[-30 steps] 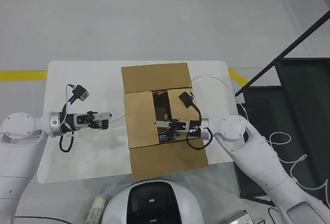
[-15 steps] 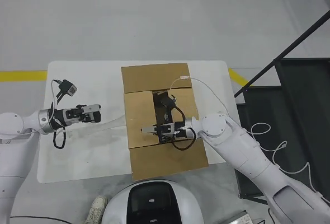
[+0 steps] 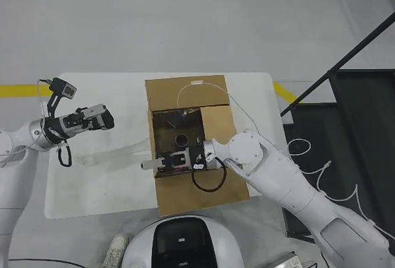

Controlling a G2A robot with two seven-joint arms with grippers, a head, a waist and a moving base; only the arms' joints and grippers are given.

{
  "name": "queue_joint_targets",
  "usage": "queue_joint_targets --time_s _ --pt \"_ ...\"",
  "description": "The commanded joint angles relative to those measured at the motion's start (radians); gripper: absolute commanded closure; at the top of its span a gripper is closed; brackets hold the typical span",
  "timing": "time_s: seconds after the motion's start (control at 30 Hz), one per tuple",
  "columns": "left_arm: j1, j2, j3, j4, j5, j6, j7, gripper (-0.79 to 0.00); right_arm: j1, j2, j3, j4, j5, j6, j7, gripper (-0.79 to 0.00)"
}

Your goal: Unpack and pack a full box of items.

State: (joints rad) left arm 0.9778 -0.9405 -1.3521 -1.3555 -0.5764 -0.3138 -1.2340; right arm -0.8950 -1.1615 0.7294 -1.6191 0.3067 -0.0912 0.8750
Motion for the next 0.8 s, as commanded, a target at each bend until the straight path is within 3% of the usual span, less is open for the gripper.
queue_joint_targets --time_s 0.0,0.2,0.4,0.63,0.77 --pt "-0.003 -0.003 0.01 -0.002 -0.008 -0.002 0.0 -0.785 0.031 -0.024 -0.064 0.019 -0.016 0.005 -0.017 -0.785" --pt "-0.039 -0.017 0.058 0.04 -0.043 -0.002 0.003 -0.785 0.102 -0.088 -0.19 0.088 -0.06 -0.01 -0.04 -0.785" --pt "-0.097 -0.044 0.159 0.134 -0.065 -0.002 -0.03 -0.785 0.127 -0.121 -0.221 0.151 -0.066 -0.007 -0.049 -0.785" --pt "-0.155 -0.072 0.259 0.249 0.054 -0.043 0.021 -0.785 0.107 -0.116 -0.177 0.174 -0.069 -0.01 -0.038 -0.785" --pt "-0.148 -0.073 0.264 0.286 0.11 -0.072 0.057 -0.785 0.044 -0.077 -0.078 0.138 -0.083 -0.012 -0.03 -0.785"
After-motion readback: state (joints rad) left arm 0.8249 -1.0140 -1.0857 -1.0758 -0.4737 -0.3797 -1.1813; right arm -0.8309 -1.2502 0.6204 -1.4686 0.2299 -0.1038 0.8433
